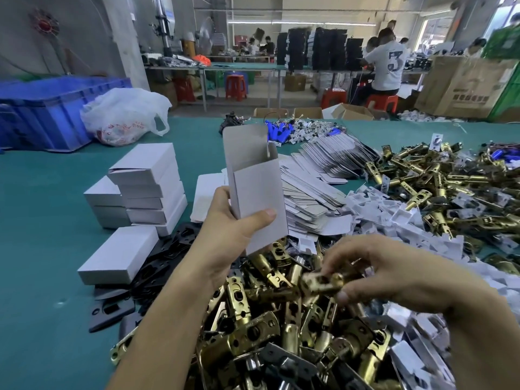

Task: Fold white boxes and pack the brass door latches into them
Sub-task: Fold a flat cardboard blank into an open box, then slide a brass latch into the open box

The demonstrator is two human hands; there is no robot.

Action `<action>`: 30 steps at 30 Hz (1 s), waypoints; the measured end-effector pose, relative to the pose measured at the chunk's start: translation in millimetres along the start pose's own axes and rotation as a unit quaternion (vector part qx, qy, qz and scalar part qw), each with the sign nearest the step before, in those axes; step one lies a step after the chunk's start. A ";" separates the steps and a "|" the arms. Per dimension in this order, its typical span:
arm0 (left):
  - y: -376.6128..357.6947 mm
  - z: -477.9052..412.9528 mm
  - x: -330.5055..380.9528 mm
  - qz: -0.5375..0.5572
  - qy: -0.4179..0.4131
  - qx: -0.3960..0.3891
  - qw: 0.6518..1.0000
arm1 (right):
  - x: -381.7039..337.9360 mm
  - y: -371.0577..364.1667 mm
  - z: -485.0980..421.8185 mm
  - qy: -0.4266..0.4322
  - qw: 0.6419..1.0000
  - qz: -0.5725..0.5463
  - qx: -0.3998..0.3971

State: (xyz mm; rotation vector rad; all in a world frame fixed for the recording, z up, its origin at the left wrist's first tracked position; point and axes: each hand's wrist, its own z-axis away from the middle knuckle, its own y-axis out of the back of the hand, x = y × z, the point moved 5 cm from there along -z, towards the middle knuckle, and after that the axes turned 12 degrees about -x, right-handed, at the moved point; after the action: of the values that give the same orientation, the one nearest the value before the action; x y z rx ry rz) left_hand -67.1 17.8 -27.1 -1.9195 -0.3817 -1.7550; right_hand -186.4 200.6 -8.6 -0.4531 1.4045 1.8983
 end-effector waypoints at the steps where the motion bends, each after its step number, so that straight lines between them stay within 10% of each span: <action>1: -1.1 -0.2 -0.8 -0.002 0.003 -0.011 1.000 | 0.8 5.5 3.3 0.008 0.999 -0.019 0.030; 7: -17.9 4.6 -6.9 -0.025 0.024 -0.153 0.988 | -7.7 33.8 17.7 0.132 0.929 -0.197 0.285; 15: -34.9 15.2 -10.5 -0.124 0.053 -0.320 0.938 | -23.2 45.3 38.2 0.256 0.819 -0.298 0.419; 30: -44.9 18.7 -7.2 -0.130 0.034 -0.338 0.931 | -61.1 35.5 45.1 0.257 0.884 -0.095 0.377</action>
State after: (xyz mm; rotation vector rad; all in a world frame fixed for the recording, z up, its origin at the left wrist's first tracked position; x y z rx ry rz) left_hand -75.9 66.2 -26.9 -2.3332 0.0138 -2.3416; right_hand -164.6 216.6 70.7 -0.6878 2.2028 0.9651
